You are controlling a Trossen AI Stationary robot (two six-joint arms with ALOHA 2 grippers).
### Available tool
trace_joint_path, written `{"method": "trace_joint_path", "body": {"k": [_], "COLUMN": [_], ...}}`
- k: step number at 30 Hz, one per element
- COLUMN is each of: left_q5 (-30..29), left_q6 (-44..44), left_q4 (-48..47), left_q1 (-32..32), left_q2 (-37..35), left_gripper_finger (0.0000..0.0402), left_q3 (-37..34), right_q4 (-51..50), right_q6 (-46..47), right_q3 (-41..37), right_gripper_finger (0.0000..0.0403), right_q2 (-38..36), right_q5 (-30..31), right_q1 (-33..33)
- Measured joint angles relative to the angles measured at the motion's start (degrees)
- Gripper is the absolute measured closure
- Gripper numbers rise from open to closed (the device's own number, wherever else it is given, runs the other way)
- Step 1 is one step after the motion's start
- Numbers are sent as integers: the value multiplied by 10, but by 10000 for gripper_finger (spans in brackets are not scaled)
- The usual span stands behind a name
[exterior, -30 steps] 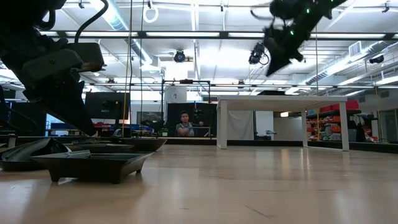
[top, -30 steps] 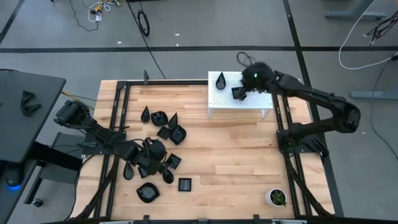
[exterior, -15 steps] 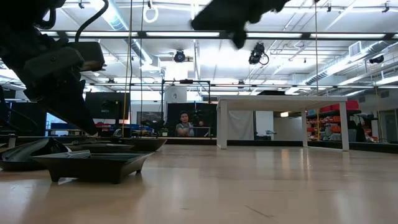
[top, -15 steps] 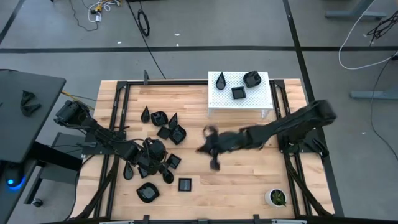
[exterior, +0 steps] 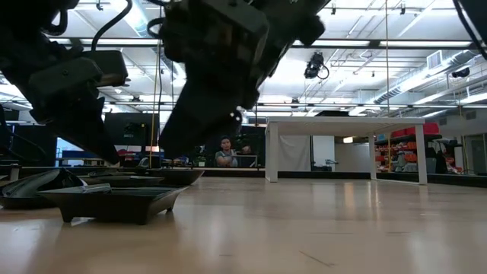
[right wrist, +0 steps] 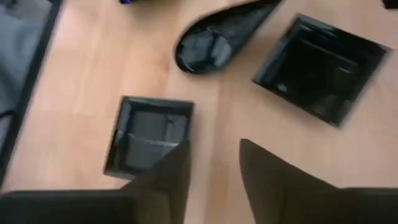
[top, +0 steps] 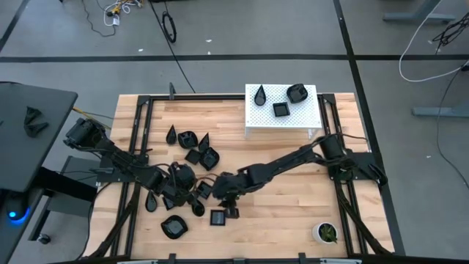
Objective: Pick & Place Mini shaped plates
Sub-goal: Stack the black square plate on the black square plate on the shelf
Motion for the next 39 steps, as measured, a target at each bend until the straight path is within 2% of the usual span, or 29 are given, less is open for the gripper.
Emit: {"method": "trace_joint_path", "body": {"k": [4, 8, 19, 24, 30, 39], "left_q5": [30, 44, 33, 14, -4, -6], "left_q6": [14, 14, -4, -18, -18, -18], "left_q4": [0, 0, 0, 0, 0, 2], "left_q1": [-1, -15, -88, -113, -119, -119], "left_q2": [0, 0, 0, 0, 0, 0], "left_gripper_finger": [383, 383, 383, 383, 383, 383], "left_q3": [0, 0, 0, 0, 0, 0], "right_q4": [7, 8, 172, 184, 197, 200], "right_q6": [-18, -24, 20, 25, 19, 6], "right_q3": [0, -7, -105, -127, -136, -136], "right_gripper_finger": [232, 231, 243, 258, 291, 394], "right_q2": [2, 2, 1, 1, 1, -2], "right_q5": [-4, 28, 51, 57, 57, 55], "right_q1": [3, 14, 39, 41, 41, 40]}}
